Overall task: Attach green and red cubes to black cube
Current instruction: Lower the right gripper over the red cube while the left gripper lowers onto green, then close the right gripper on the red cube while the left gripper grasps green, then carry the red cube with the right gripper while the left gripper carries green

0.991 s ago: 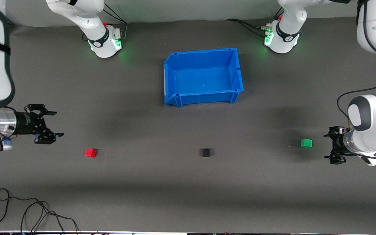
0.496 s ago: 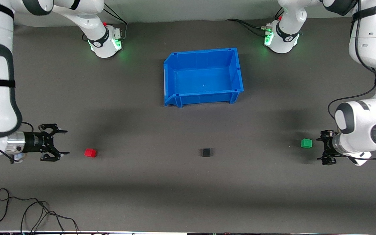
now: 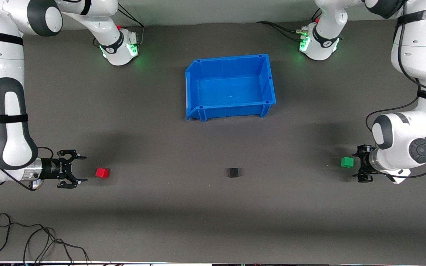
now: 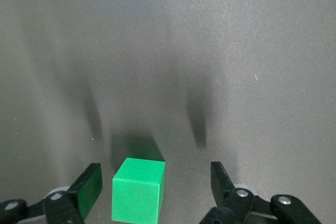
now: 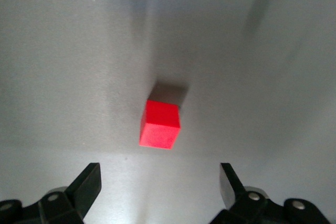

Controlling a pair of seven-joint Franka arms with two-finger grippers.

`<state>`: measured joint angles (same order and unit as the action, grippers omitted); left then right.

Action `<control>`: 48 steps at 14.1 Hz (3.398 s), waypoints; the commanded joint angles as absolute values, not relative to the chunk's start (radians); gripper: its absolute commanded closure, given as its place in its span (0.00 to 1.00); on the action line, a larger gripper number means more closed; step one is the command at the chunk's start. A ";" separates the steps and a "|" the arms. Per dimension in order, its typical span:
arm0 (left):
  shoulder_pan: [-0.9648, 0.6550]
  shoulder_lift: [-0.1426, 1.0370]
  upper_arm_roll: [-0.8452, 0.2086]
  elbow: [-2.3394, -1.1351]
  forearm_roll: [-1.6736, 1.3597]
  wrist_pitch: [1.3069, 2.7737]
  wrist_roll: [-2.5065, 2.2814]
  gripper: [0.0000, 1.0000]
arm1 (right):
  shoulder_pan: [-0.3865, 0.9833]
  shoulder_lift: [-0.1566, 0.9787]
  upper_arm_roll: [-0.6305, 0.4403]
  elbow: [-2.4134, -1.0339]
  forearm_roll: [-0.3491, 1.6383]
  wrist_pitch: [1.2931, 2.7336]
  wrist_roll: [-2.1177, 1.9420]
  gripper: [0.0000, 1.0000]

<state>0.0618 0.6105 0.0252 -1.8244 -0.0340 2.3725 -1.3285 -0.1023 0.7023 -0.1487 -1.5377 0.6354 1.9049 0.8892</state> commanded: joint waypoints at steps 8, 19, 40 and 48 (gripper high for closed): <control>0.049 0.580 0.031 -1.893 -0.038 2.433 -1.344 0.38 | -0.087 0.712 -0.152 -1.664 0.811 2.040 0.732 0.00; 0.041 0.584 0.031 -1.893 -0.037 2.428 -1.330 0.88 | -0.081 0.755 -0.149 -1.675 0.888 2.108 0.653 0.00; -0.120 0.606 0.023 -1.666 -0.037 2.263 -1.686 1.00 | -0.011 0.713 -0.143 -1.666 0.887 2.114 0.721 0.75; -0.213 0.696 -0.017 -1.557 -0.040 2.272 -1.834 1.00 | 0.166 0.683 -0.141 -1.577 0.899 2.128 1.064 0.76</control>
